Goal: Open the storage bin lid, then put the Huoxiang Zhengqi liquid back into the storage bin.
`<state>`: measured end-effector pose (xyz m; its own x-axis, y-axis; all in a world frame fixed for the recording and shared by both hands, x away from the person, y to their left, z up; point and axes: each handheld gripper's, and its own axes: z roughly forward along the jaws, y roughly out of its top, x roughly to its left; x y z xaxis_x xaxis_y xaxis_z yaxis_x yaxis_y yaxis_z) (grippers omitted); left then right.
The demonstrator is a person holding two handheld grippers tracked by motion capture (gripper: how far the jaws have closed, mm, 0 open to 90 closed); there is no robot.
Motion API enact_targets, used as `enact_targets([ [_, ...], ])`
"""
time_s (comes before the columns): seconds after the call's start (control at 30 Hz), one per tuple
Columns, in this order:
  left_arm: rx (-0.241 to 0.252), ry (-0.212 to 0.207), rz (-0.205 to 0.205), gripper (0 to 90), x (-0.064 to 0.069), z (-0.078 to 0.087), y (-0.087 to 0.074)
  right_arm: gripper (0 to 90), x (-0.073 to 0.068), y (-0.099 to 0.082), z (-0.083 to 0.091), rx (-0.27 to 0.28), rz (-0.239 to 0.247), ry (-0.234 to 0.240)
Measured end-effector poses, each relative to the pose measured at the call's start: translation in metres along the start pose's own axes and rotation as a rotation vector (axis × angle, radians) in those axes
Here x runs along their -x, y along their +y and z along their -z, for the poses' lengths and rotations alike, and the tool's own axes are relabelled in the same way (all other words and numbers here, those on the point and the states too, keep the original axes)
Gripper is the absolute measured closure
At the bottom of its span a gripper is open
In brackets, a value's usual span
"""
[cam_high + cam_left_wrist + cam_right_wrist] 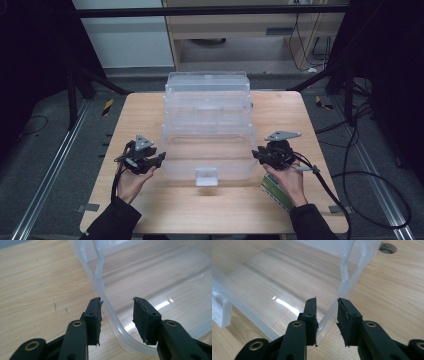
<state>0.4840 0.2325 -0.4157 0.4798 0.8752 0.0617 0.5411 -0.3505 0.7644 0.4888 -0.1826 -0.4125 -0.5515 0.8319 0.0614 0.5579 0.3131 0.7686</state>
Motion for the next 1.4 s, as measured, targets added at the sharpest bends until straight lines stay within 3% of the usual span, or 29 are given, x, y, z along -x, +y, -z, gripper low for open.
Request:
enact_targets([
  [0.3,0.070,0.019,0.028,50.6,-0.013,0.022,0.004,60.4,0.007,0.004,0.021,0.044,-0.016,-0.004],
  [0.53,0.066,0.075,0.064,44.8,-0.031,0.028,-0.002,54.2,0.015,0.005,0.043,0.075,-0.015,-0.022],
  [1.17,0.026,0.128,0.118,38.2,-0.059,0.026,-0.013,38.6,0.020,0.005,0.076,0.008,0.013,-0.018],
  [1.4,0.009,0.136,0.117,36.4,-0.064,0.022,-0.015,36.2,0.020,0.003,0.085,-0.071,0.017,-0.021],
])
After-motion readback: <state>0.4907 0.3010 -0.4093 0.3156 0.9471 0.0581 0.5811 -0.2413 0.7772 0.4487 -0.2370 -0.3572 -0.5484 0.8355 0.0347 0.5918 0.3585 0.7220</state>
